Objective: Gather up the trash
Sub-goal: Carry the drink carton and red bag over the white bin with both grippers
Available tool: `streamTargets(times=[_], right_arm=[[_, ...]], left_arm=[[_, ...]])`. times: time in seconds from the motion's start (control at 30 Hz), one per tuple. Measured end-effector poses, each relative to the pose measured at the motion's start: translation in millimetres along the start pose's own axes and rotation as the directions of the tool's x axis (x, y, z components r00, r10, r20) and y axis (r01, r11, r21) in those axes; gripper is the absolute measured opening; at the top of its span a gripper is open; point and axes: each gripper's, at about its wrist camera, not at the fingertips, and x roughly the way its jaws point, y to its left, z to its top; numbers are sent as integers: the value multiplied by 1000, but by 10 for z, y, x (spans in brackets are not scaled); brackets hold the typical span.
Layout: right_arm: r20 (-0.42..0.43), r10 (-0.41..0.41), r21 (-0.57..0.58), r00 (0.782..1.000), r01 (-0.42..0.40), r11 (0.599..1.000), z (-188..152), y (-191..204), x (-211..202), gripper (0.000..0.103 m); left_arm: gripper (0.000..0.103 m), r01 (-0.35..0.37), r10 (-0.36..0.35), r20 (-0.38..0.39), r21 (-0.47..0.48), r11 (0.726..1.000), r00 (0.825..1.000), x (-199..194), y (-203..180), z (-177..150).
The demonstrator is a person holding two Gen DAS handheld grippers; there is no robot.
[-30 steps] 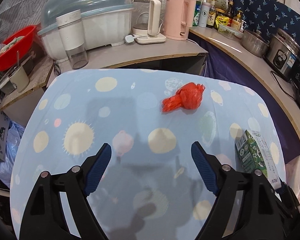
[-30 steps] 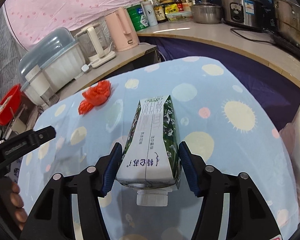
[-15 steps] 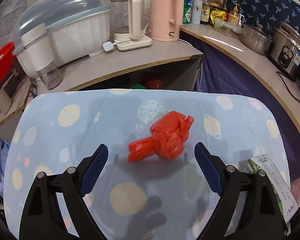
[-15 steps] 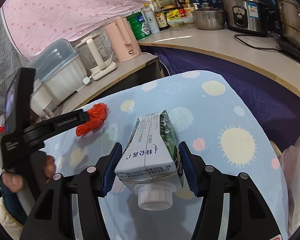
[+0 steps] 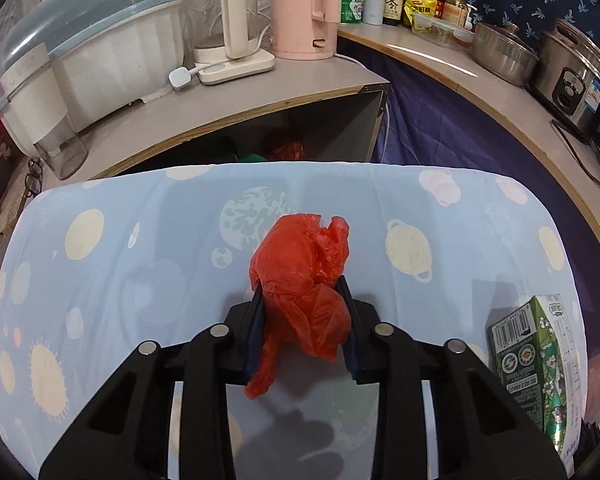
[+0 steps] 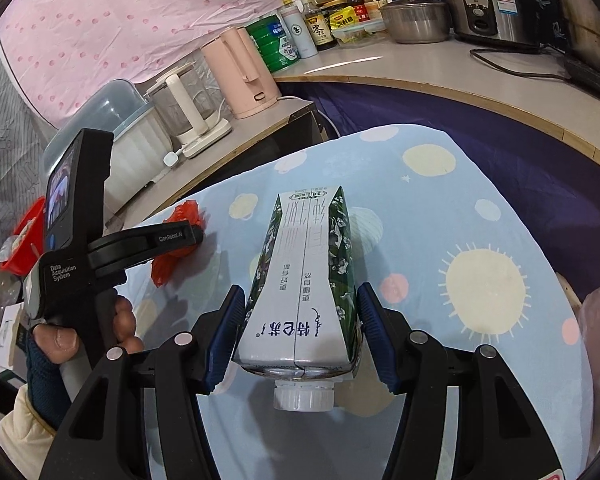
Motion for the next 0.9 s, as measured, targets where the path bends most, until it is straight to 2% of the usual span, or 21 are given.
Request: streamTargets(times=[0.37, 0.6, 0.9], right_arm=[[6, -7, 31, 1000, 7, 999, -155, -74, -347, 55], [-11, -23, 48, 1000, 24, 999, -453, -163, -721, 55], [-55, -37, 57, 998, 40, 998, -1012, -262, -1212, 55]], left_arm=[[29, 46, -46, -5, -23, 999, 999, -518, -12, -322], [29, 75, -75, -11, -43, 996, 997, -996, 25, -757], [29, 102, -104, -58, -37, 994, 993, -1482, 43, -1499]])
